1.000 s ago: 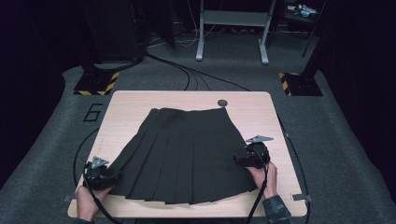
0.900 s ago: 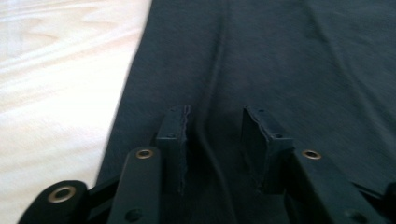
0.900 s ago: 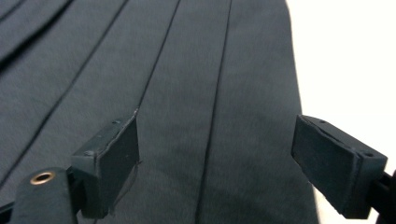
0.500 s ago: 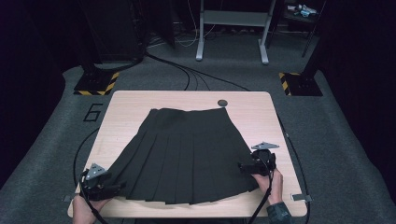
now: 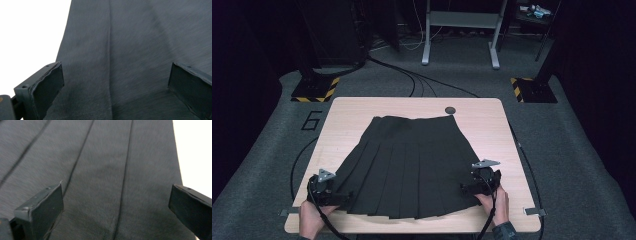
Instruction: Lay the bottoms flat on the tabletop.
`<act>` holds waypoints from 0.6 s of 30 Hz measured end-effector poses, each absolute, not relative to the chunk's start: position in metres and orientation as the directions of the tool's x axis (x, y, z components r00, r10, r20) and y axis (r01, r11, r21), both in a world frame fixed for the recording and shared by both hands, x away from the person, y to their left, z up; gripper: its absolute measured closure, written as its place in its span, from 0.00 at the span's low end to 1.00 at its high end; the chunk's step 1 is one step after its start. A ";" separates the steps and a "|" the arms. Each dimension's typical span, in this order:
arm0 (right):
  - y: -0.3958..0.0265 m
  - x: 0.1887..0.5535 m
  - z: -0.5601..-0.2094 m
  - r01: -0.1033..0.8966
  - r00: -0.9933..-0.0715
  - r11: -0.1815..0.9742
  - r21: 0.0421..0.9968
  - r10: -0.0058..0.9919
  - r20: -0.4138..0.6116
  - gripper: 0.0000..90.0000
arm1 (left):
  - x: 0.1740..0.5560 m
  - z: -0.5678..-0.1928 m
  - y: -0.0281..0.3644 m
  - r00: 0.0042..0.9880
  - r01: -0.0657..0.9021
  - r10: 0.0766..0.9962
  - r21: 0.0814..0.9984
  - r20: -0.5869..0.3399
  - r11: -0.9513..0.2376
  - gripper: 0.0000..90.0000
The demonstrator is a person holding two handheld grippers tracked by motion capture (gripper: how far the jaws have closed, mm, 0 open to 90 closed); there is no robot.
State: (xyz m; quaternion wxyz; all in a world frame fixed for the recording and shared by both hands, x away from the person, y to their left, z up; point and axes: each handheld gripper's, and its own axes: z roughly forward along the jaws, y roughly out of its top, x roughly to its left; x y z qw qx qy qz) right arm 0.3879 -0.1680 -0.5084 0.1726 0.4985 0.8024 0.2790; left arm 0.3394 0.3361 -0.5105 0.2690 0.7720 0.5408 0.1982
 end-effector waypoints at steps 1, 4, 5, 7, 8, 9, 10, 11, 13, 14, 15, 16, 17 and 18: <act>-0.168 0.388 -0.511 0.710 -0.439 0.355 0.608 0.898 -0.013 0.00 | 0.340 -0.514 0.335 0.339 0.736 0.941 0.618 0.017 -0.276 0.00; -0.173 0.387 -0.518 0.719 -0.429 0.325 0.615 0.903 0.024 0.00 | 0.338 -0.521 0.335 0.327 0.737 0.945 0.627 -0.002 -0.254 0.00; -0.175 0.386 -0.519 0.709 -0.433 0.322 0.628 0.901 0.026 0.00 | 0.337 -0.521 0.336 0.325 0.736 0.946 0.629 -0.005 -0.249 0.00; -0.175 0.385 -0.520 0.703 -0.432 0.318 0.636 0.902 0.026 0.00 | 0.337 -0.523 0.336 0.319 0.733 0.948 0.638 -0.012 -0.238 0.00; -0.175 0.385 -0.520 0.704 -0.431 0.320 0.634 0.902 0.024 0.00 | 0.337 -0.523 0.336 0.317 0.733 0.948 0.638 -0.012 -0.236 0.00; -0.175 0.385 -0.520 0.708 -0.429 0.316 0.631 0.903 0.028 0.00 | 0.336 -0.523 0.336 0.317 0.733 0.949 0.638 -0.012 -0.236 0.00; -0.175 0.386 -0.520 0.707 -0.430 0.318 0.631 0.902 0.027 0.00 | 0.337 -0.523 0.336 0.318 0.732 0.948 0.639 -0.012 -0.237 0.00; -0.176 0.386 -0.520 0.704 -0.434 0.322 0.633 0.901 0.023 0.00 | 0.337 -0.523 0.336 0.320 0.732 0.947 0.638 -0.013 -0.239 0.00; -0.176 0.387 -0.520 0.711 -0.424 0.312 0.631 0.905 0.031 0.00 | 0.339 -0.523 0.335 0.316 0.732 0.949 0.639 -0.011 -0.237 0.00; -0.177 0.388 -0.520 0.704 -0.429 0.318 0.635 0.903 0.023 0.00 | 0.340 -0.523 0.335 0.318 0.733 0.948 0.636 -0.010 -0.239 0.00; -0.178 0.390 -0.520 0.704 -0.427 0.315 0.636 0.904 0.025 0.00 | 0.340 -0.523 0.335 0.318 0.734 0.948 0.636 -0.011 -0.239 0.00; -0.179 0.391 -0.520 0.705 -0.424 0.313 0.637 0.905 0.025 0.00 | 0.342 -0.523 0.334 0.316 0.731 0.949 0.640 -0.011 -0.237 0.00; -0.179 0.392 -0.521 0.705 -0.420 0.310 0.637 0.907 0.024 0.00 | 0.343 -0.523 0.333 0.319 0.731 0.948 0.639 -0.011 -0.239 0.00; -0.180 0.394 -0.521 0.707 -0.419 0.309 0.636 0.908 0.025 0.00 | 0.344 -0.523 0.332 0.319 0.731 0.948 0.640 -0.012 -0.238 0.00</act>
